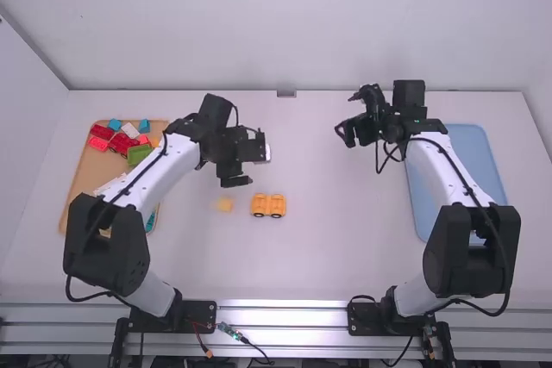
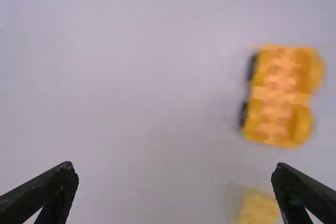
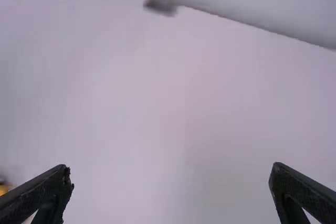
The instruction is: Assemble lego blocks to make yellow taxi
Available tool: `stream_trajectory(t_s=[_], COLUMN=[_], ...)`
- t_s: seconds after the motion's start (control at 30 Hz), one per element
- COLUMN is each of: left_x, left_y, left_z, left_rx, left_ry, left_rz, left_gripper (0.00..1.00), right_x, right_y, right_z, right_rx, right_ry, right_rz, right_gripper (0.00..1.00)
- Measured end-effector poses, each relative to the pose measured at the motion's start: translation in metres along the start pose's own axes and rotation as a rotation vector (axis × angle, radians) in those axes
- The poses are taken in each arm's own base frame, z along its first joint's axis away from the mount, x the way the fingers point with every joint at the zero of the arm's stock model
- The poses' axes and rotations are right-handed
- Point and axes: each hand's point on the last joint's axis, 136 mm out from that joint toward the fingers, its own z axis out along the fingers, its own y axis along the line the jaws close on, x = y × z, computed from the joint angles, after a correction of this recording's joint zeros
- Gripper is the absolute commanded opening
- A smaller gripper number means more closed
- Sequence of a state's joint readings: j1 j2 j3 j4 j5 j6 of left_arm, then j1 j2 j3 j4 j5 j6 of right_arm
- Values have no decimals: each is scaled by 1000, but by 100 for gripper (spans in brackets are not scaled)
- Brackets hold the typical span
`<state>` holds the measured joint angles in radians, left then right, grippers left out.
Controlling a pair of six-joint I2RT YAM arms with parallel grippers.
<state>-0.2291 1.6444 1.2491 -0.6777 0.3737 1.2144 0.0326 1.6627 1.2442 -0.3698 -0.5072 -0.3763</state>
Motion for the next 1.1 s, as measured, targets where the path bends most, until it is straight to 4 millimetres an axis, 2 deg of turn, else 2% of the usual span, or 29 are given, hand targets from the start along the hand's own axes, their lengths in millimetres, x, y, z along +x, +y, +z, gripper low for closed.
stream_trajectory(t_s=[0.1,0.27,0.43,0.53,0.57,0.7,0.83,0.9,1.1], left_x=[7,15,19,22,23,25,29,32,40], left_y=[-22,-32,-42,-37,-30,-20,-33,-46,-48], left_z=[-18,-44,-35,-22,-16,-9,-3,1,10], left_rx=[122,135,76,5,-38,-82,-44,-10,-1], left_ry=[-161,-376,-497,-536,-545,-556,-557,-556,-521], left_rz=[45,99,199,236,231,169,117,102,114], left_gripper=[99,99,99,99,99,99,99,99,99], right_x=[10,26,23,20,22,36,53,62,77], right_y=[40,86,117,132,140,158,169,174,180], right_z=[-4,-19,-19,-5,6,32,44,52,60], right_rx=[-213,-451,-546,-551,-546,-531,-528,-505,-488], right_ry=[-7,-53,-142,-207,-241,-292,-310,-321,-280], right_rz=[-167,-385,-611,-745,-799,-842,-822,-804,-707], right_gripper=[99,99,99,99,99,99,99,99,99])
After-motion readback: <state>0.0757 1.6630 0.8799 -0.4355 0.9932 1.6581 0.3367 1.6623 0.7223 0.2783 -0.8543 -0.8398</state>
